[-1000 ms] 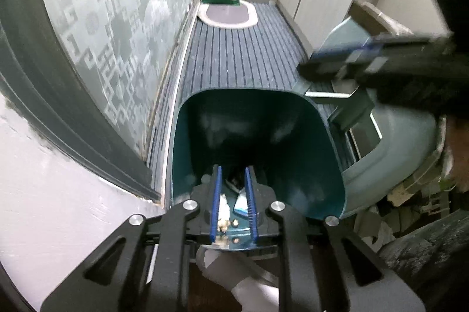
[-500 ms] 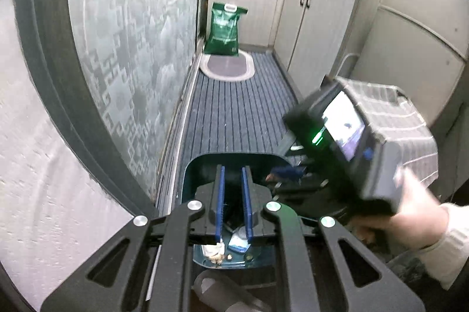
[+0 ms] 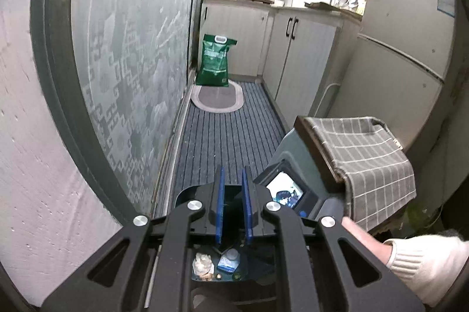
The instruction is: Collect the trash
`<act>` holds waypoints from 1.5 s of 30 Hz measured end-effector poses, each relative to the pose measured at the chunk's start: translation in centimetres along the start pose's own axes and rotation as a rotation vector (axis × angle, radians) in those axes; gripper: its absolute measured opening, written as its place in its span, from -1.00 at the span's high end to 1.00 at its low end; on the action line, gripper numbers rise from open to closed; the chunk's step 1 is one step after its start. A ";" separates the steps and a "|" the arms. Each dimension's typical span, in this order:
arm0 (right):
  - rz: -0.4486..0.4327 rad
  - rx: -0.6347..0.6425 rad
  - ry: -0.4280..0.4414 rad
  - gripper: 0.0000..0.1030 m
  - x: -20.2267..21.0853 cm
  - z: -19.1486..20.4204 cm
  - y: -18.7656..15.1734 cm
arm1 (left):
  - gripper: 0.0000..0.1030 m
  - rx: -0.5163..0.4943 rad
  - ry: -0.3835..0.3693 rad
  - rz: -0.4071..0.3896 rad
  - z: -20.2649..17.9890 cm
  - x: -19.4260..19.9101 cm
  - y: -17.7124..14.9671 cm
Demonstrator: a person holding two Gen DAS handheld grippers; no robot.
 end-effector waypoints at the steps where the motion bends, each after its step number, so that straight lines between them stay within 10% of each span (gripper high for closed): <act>1: -0.002 0.000 -0.001 0.32 0.1 0.0 -0.1 | 0.75 0.002 -0.001 -0.008 -0.1 0.2 0.2; 20: -0.184 0.028 0.088 0.27 8.4 1.3 -0.6 | 0.63 -0.005 -0.005 -0.088 -3.3 2.3 2.7; 45: -0.476 -0.095 -0.044 0.00 24.1 -7.7 -6.2 | 0.00 -0.059 0.035 -0.107 -7.3 1.8 3.2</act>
Point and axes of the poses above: each gripper's, at about its wrist camera, not at the fingertips, and x roughly against the way its jaws point, z to its left, y to its top, the point moved 5 cm from there along -x, roughly the way its jaws point, and after that the axes turned 5 degrees about y, right-handed, at the moved point
